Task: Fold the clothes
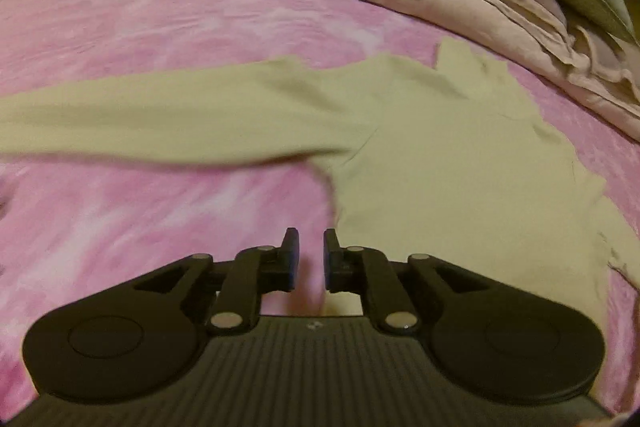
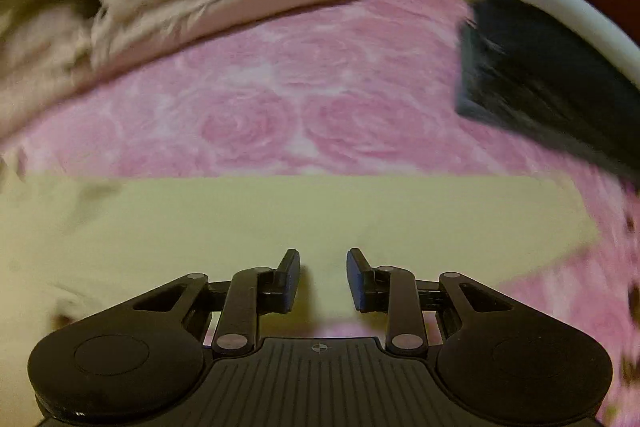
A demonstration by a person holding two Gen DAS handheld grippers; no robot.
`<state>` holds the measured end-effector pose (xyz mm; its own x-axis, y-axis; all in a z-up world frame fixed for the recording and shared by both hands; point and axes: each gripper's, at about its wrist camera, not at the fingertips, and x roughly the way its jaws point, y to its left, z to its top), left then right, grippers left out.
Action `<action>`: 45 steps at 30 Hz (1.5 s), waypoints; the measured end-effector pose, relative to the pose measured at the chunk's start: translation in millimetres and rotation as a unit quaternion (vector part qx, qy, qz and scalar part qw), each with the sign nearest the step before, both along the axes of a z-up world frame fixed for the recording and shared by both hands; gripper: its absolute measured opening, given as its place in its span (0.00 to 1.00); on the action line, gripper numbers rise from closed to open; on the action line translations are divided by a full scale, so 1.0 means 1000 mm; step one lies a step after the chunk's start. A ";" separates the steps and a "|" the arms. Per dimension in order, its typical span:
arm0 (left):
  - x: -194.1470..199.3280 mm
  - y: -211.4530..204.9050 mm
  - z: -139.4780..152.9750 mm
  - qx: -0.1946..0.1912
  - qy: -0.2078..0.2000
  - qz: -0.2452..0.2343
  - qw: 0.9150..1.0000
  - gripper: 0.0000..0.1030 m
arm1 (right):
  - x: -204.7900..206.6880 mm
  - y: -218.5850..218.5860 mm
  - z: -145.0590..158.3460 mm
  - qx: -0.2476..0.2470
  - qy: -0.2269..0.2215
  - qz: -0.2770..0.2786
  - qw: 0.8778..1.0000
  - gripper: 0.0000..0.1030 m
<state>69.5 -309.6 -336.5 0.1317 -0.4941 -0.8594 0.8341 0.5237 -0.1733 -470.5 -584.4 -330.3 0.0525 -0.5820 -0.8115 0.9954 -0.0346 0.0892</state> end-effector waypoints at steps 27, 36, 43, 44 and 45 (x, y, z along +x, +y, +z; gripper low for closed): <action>-0.082 0.212 0.281 -0.021 -0.055 -0.071 0.996 0.38 | 0.122 0.340 0.263 0.016 -0.063 0.177 0.982 0.91; -0.074 0.284 0.287 -0.012 -0.073 -0.122 0.990 0.38 | 0.133 0.449 0.263 0.043 -0.057 0.116 0.991 0.91; -0.086 0.315 0.290 -0.021 -0.080 -0.142 0.986 0.40 | 0.136 0.491 0.272 0.041 -0.020 0.122 0.992 0.91; -0.088 0.319 0.290 -0.019 -0.080 -0.145 0.986 0.40 | 0.137 0.496 0.272 0.041 -0.015 0.122 0.992 0.91; -0.090 0.322 0.289 -0.017 -0.081 -0.148 0.985 0.40 | 0.137 0.502 0.272 0.041 -0.013 0.123 0.991 0.91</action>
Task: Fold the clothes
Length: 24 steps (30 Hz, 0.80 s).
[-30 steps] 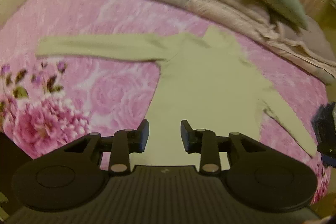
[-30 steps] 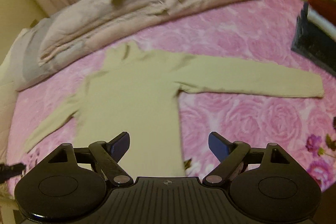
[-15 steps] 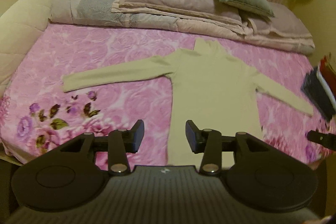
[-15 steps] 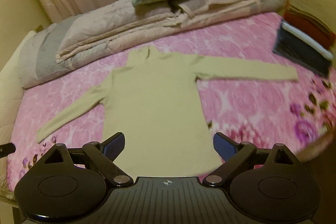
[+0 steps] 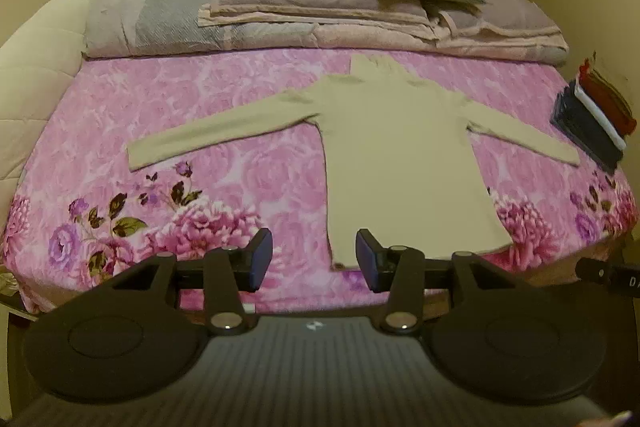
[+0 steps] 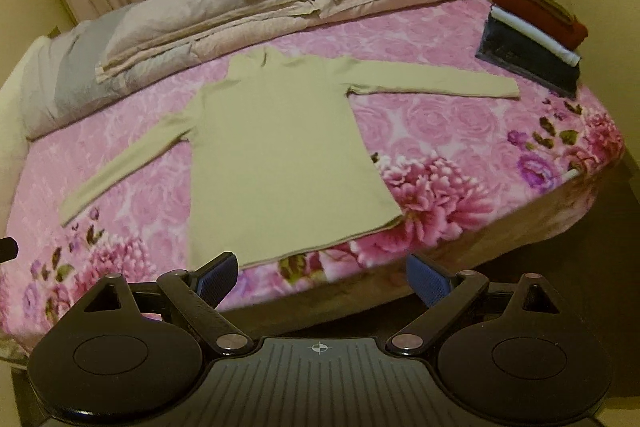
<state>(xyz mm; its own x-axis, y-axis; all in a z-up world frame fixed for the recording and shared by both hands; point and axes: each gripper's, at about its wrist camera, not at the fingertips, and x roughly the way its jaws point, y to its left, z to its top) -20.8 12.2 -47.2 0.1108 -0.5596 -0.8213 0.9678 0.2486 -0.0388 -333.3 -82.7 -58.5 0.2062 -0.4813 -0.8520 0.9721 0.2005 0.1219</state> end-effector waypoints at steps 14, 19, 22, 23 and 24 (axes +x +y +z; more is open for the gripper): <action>-0.017 0.024 -0.003 0.006 -0.011 -0.028 1.000 0.42 | -0.005 0.038 0.000 0.008 0.018 0.001 1.000 0.91; -0.020 0.024 -0.007 0.013 -0.011 -0.035 0.999 0.42 | -0.006 0.040 -0.003 0.016 0.023 0.004 1.000 0.91; -0.020 0.025 -0.010 0.018 -0.009 -0.036 0.999 0.42 | -0.004 0.041 -0.005 0.022 0.025 0.004 0.999 0.91; -0.020 0.025 -0.011 0.019 -0.009 -0.036 0.999 0.42 | -0.004 0.040 -0.005 0.024 0.026 0.005 0.999 0.91; -0.020 0.025 -0.012 0.020 -0.008 -0.036 0.999 0.42 | -0.002 0.040 -0.006 0.024 0.027 0.007 0.999 0.91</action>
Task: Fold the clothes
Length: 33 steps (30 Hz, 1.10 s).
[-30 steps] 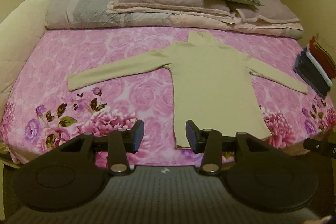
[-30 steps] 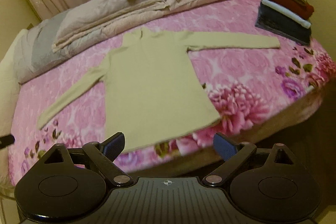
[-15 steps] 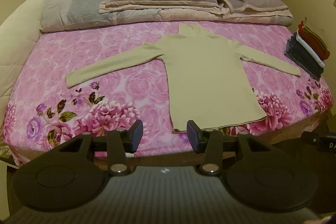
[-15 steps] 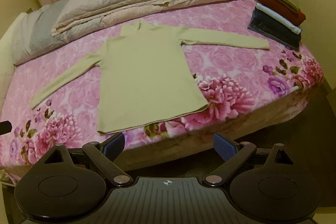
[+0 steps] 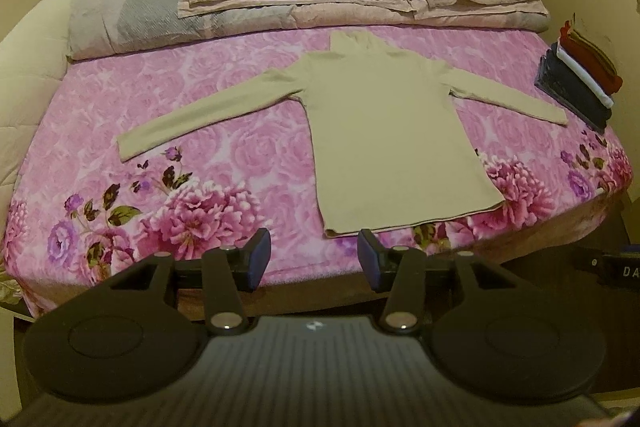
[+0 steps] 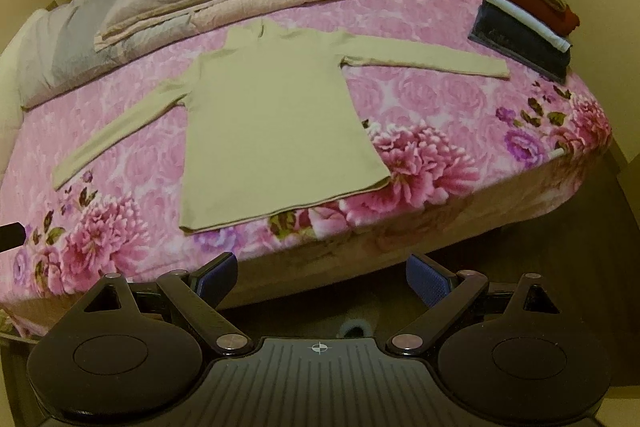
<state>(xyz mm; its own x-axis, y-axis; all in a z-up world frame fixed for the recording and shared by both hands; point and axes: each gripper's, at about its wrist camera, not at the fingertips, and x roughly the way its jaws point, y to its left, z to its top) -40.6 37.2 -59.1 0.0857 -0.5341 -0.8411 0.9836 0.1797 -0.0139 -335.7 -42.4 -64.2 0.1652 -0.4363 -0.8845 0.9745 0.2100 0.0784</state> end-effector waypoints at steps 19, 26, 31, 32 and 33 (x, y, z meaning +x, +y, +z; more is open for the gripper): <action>0.014 -0.008 -0.015 0.029 0.002 0.022 0.999 0.43 | 0.024 -0.018 -0.008 0.006 0.009 0.038 0.999 0.91; 0.016 -0.023 -0.021 0.041 0.000 0.039 0.998 0.43 | 0.035 -0.036 -0.014 0.010 0.014 0.058 0.998 0.91; 0.012 -0.048 -0.025 0.047 0.000 0.059 0.997 0.43 | 0.038 -0.065 -0.017 0.012 0.017 0.077 0.997 0.91; 0.011 -0.053 -0.025 0.048 -0.001 0.062 0.997 0.43 | 0.038 -0.073 -0.017 0.011 0.017 0.081 0.996 0.91; 0.010 -0.059 -0.025 0.048 -0.001 0.066 0.997 0.43 | 0.038 -0.081 -0.017 0.011 0.018 0.086 0.996 0.91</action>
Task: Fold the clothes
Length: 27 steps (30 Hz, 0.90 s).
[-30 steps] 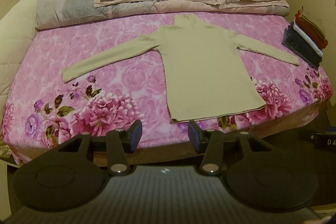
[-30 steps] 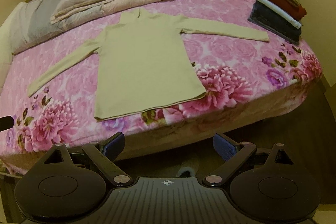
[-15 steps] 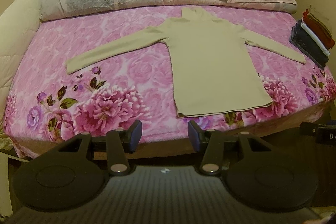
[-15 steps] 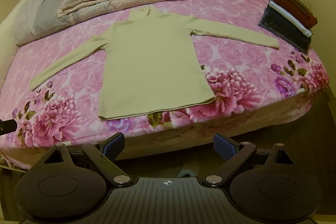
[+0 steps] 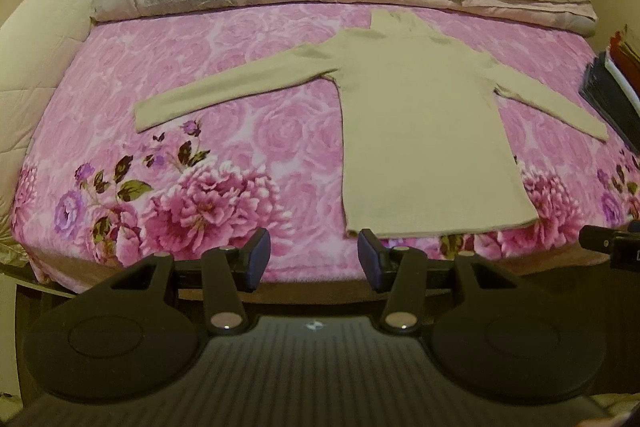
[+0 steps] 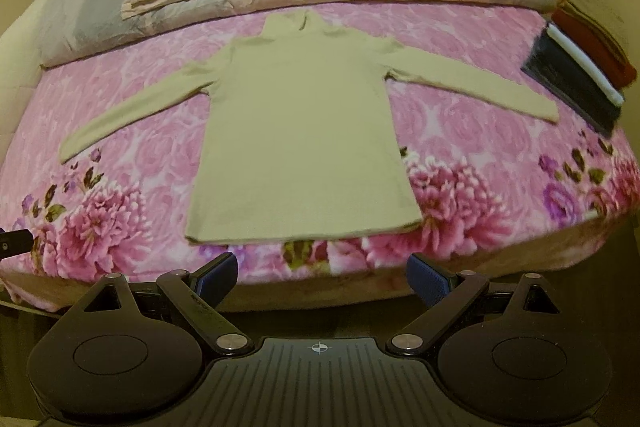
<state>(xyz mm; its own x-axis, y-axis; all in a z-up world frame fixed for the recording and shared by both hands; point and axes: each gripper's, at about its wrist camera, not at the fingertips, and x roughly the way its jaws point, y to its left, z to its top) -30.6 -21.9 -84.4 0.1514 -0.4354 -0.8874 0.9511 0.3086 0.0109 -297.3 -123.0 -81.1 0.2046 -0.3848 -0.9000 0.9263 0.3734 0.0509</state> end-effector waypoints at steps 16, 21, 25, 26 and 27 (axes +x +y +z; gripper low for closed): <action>-0.036 -0.093 -0.033 -0.017 0.056 0.146 0.988 0.43 | -0.027 -0.153 -0.027 0.018 0.016 0.094 0.995 0.91; -0.015 -0.086 -0.054 -0.013 0.076 0.215 0.974 0.43 | -0.039 -0.192 -0.050 0.037 0.005 0.090 0.995 0.91; 0.010 -0.083 -0.076 -0.022 0.100 0.269 0.958 0.43 | -0.054 -0.220 -0.066 0.042 -0.031 0.067 0.996 0.91; 0.018 -0.084 -0.083 -0.027 0.109 0.280 0.953 0.43 | -0.057 -0.227 -0.070 0.042 -0.036 0.057 0.997 0.91; 0.026 -0.085 -0.089 -0.033 0.118 0.290 0.949 0.43 | -0.060 -0.233 -0.074 0.042 -0.042 0.047 0.997 0.91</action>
<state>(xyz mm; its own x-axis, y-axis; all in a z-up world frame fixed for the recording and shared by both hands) -4.4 -106.5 -173.9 0.1836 -0.3951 -0.9001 0.5941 0.7741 -0.2187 -357.8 -356.4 -154.8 0.3120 -0.2839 -0.9067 0.8786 0.4494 0.1616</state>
